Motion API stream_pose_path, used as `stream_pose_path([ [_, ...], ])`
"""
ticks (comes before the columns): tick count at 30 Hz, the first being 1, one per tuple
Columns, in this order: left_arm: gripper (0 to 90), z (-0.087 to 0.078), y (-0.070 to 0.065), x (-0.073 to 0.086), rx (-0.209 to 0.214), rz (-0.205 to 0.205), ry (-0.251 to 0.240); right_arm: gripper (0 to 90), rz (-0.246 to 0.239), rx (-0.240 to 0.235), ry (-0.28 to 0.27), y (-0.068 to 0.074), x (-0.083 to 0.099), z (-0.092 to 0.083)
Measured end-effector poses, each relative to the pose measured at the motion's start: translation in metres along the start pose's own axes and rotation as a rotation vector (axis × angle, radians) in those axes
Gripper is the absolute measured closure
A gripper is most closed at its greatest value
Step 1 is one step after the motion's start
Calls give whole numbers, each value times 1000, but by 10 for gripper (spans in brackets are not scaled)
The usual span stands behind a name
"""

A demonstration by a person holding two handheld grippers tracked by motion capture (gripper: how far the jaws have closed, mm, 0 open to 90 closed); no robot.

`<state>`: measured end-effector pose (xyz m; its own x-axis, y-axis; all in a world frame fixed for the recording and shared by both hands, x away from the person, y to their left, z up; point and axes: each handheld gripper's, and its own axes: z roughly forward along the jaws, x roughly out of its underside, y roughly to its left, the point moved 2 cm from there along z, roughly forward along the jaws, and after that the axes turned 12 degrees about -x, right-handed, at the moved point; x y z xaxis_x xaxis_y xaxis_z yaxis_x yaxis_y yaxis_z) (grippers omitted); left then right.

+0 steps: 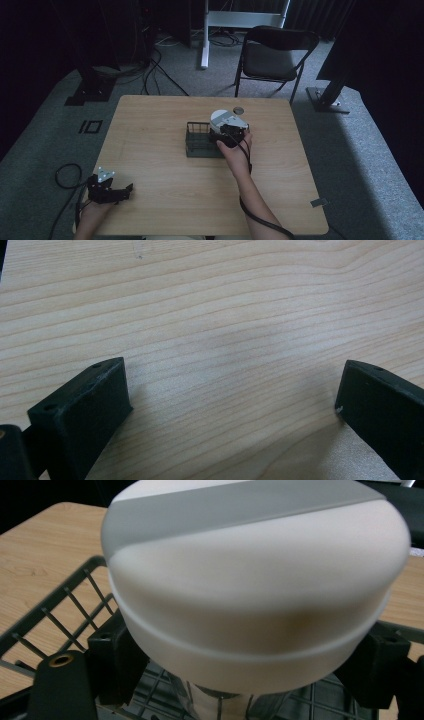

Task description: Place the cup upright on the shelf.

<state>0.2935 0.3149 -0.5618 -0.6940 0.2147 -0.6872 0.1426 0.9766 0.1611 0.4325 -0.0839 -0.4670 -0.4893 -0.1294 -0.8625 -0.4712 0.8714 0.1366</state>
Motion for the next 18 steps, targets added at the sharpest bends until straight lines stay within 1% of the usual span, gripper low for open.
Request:
stream_pose_path([
  [4, 12, 0, 0, 0, 0, 0, 0, 182, -2, 3, 15, 0, 3, 3],
  [6, 12, 0, 0, 0, 0, 0, 0, 182, 6, -3, 20, 0, 3, 5],
  [8, 12, 0, 0, 0, 0, 0, 0, 182, -2, 2, 34, 1, 4, 6],
  [11, 12, 0, 0, 0, 0, 0, 0, 182, 7, -4, 47, 0, 5, 8],
  [18, 12, 0, 0, 0, 0, 0, 0, 182, 10, -2, 46, 1, 6, 9],
])
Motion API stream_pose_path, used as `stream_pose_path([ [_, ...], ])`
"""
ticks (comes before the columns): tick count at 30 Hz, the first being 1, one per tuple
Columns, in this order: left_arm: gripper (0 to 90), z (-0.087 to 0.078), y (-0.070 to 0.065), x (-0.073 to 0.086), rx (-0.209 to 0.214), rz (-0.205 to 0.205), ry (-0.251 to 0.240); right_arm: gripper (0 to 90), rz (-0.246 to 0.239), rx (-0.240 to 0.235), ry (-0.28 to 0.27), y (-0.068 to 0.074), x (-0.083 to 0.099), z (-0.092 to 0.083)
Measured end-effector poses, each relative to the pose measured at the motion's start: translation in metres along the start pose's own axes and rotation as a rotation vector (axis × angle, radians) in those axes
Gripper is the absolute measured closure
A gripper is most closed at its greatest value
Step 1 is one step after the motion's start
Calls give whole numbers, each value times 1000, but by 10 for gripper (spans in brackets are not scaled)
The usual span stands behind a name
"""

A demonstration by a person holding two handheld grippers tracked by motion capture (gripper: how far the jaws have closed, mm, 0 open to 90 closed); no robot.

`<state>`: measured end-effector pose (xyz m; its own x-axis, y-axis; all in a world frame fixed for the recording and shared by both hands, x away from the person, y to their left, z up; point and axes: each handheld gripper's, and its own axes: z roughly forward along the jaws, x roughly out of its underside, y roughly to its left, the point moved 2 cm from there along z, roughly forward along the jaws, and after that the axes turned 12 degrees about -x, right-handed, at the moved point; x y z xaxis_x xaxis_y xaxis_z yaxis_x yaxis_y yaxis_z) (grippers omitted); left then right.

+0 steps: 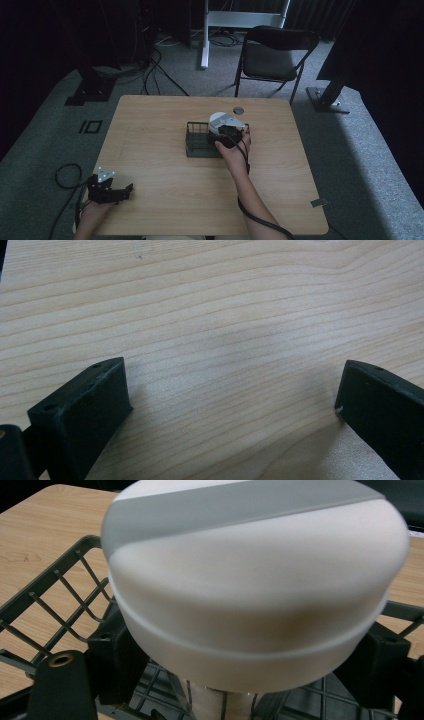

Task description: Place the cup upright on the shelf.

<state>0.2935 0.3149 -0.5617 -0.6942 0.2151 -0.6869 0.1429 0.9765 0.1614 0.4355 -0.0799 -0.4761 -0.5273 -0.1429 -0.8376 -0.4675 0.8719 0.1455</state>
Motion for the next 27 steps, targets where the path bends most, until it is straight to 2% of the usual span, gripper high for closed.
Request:
stream_pose_path([
  [4, 12, 0, 0, 0, 0, 0, 0, 181, 16, -9, -14, -2, 2, -1],
  [10, 12, 0, 0, 0, 0, 0, 0, 178, -32, -35, -12, -3, 4, -2],
  [27, 12, 0, 0, 0, 0, 0, 0, 125, -16, -118, -47, -8, 10, -8],
])
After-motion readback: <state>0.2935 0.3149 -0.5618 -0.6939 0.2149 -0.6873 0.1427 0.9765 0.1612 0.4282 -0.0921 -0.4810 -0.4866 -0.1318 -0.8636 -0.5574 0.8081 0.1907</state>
